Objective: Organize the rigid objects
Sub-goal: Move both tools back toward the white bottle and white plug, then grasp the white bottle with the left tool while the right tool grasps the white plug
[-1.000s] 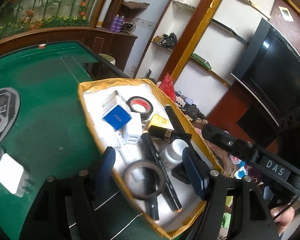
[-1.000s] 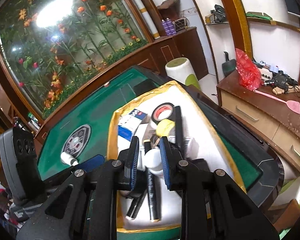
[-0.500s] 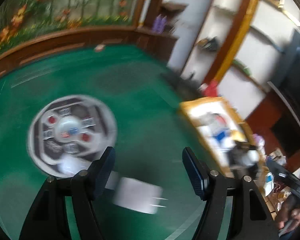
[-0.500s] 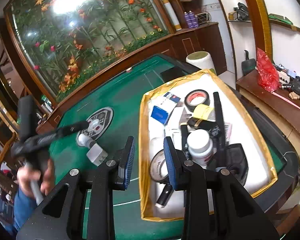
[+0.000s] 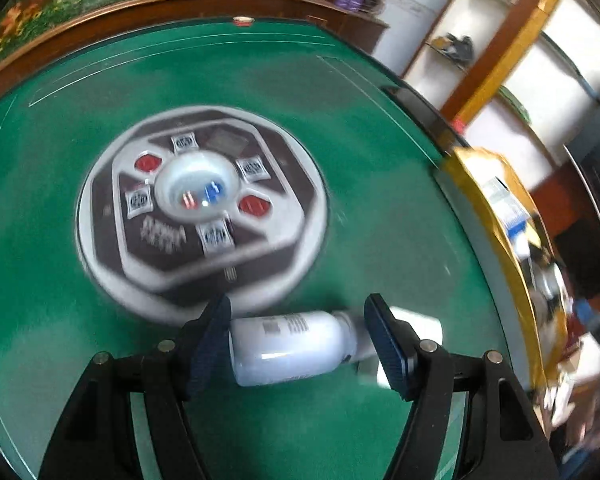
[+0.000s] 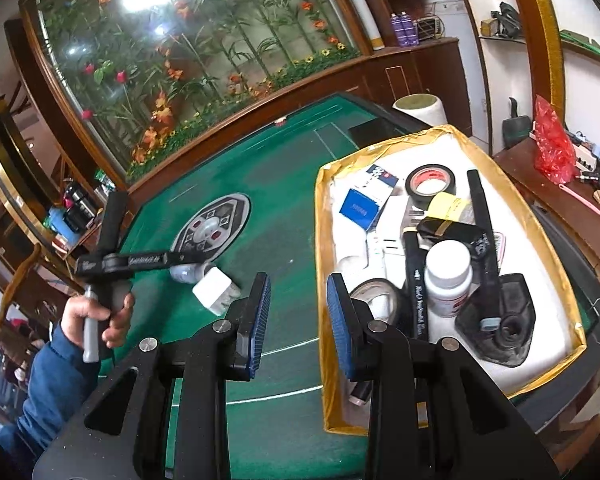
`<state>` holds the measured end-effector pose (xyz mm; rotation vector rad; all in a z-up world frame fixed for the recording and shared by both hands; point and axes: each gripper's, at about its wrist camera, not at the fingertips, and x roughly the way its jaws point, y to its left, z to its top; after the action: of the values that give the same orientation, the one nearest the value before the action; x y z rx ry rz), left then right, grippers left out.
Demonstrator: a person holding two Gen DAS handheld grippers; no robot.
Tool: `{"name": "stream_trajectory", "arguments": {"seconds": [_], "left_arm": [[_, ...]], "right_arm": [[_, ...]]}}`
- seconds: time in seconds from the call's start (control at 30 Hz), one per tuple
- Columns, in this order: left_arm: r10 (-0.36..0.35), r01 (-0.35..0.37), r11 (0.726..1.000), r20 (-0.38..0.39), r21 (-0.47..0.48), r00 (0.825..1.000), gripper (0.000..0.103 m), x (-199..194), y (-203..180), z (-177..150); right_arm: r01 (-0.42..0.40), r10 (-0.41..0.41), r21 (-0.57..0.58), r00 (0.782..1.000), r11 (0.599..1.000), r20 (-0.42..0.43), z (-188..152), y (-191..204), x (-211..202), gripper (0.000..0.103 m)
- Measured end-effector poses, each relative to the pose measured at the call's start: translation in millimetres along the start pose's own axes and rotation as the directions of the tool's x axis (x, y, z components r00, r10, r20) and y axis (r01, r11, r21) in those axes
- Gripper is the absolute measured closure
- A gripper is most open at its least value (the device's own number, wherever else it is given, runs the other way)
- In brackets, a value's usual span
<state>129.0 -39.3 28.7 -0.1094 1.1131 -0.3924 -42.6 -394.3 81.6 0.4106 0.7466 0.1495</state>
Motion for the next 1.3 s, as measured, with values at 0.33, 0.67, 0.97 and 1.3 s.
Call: {"name": "stream_trajectory", "arguments": {"seconds": [0.33, 0.67, 0.97, 1.3], "left_arm": [[-0.025, 0.030, 0.988, -0.036, 0.149, 0.999, 0.033, -14, -20, -39], [0.043, -0.043, 0.999, 0.038, -0.002, 0.998, 0.060, 1, -3, -26], [0.007, -0.005, 1.000, 0.079, -0.020, 0.997, 0.060, -5, 7, -31], [-0.028, 0.031, 0.999, 0.090, -0.036, 0.996, 0.059, -1, 14, -20]], "right_arm": [[-0.008, 0.008, -0.015, 1.000, 1.000, -0.024, -4, 7, 10, 0.074], [-0.023, 0.013, -0.143, 0.997, 0.989, -0.071, -11, 41, 25, 0.047], [-0.103, 0.022, -0.389, 0.978, 0.916, -0.208, -9, 108, 102, 0.040], [-0.045, -0.105, -0.515, 0.961, 0.856, -0.258, -17, 126, 167, 0.039]]}}
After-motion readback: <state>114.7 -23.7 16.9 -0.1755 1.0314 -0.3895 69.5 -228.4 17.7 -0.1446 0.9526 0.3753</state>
